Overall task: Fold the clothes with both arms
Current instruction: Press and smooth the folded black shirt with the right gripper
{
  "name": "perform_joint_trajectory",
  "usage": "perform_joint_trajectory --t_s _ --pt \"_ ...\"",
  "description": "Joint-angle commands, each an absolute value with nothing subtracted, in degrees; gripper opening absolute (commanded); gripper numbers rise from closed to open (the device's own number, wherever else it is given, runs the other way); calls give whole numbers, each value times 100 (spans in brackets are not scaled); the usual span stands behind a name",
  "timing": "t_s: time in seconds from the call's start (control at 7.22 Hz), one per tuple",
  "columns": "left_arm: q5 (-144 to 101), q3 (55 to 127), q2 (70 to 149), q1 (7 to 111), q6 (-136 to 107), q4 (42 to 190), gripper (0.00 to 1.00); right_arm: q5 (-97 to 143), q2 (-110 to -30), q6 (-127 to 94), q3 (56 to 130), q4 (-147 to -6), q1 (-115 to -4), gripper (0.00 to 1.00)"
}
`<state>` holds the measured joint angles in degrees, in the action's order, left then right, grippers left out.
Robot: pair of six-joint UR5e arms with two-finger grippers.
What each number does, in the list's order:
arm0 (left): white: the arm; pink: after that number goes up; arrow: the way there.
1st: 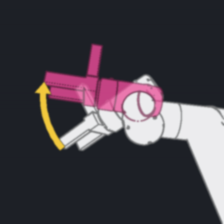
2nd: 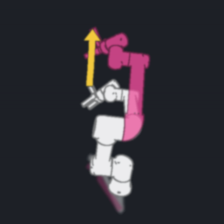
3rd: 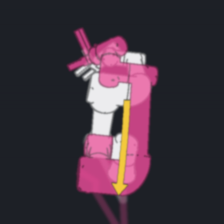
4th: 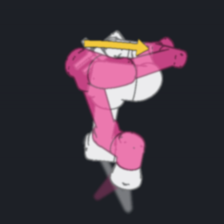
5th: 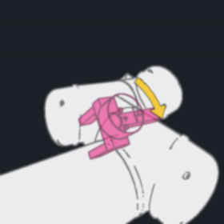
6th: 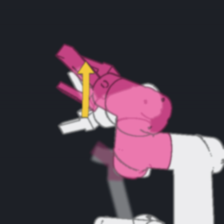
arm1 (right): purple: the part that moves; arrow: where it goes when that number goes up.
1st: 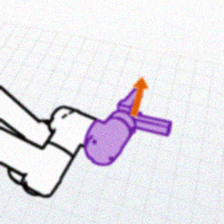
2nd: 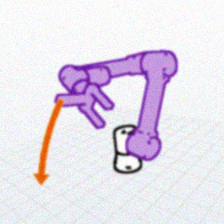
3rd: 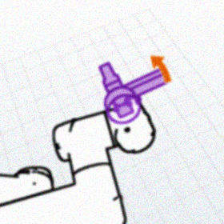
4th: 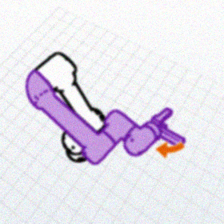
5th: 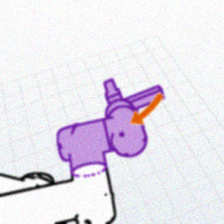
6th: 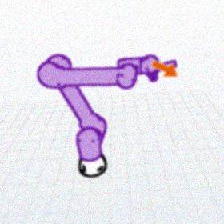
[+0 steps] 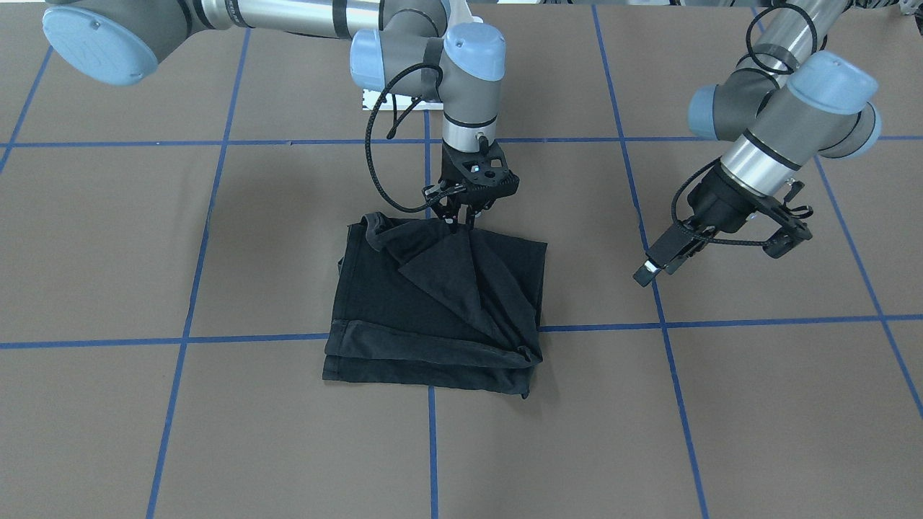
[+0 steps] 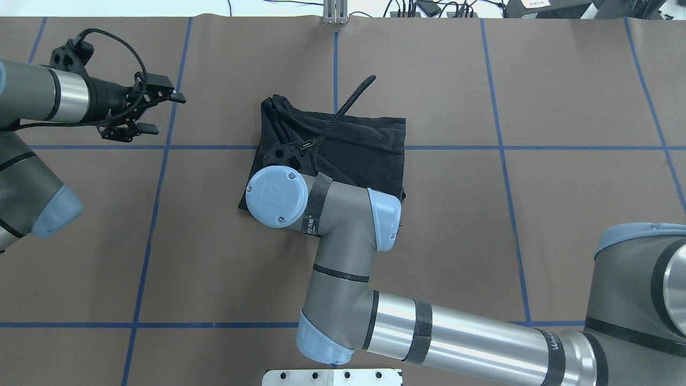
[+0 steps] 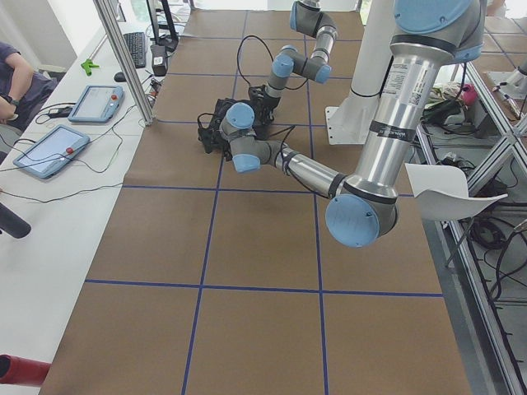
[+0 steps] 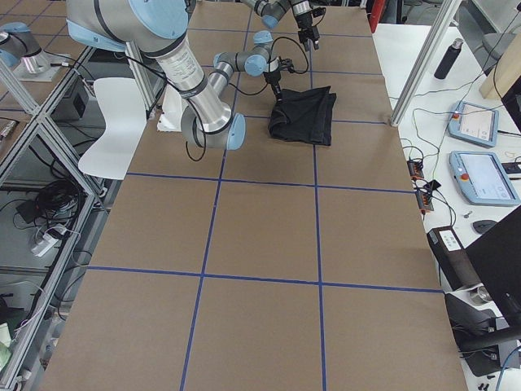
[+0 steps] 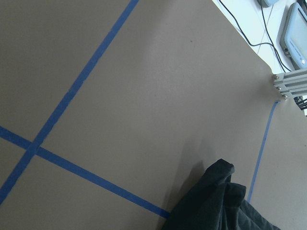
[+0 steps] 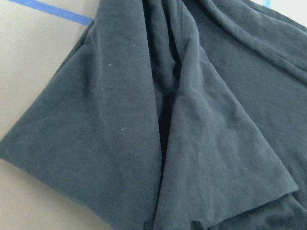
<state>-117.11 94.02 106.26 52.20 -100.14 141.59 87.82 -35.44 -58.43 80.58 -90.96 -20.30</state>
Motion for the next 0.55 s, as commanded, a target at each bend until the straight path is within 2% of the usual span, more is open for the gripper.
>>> perform_joint_trajectory --t_s 0.0,0.42 --pt "-11716 9404 10626 5221 -10020 14159 100 8701 -3507 -5836 7920 -9097 -2004 38" --pt "-11707 9404 10626 5221 -10020 14159 100 8657 -3358 -5827 7796 -9097 -1942 38"
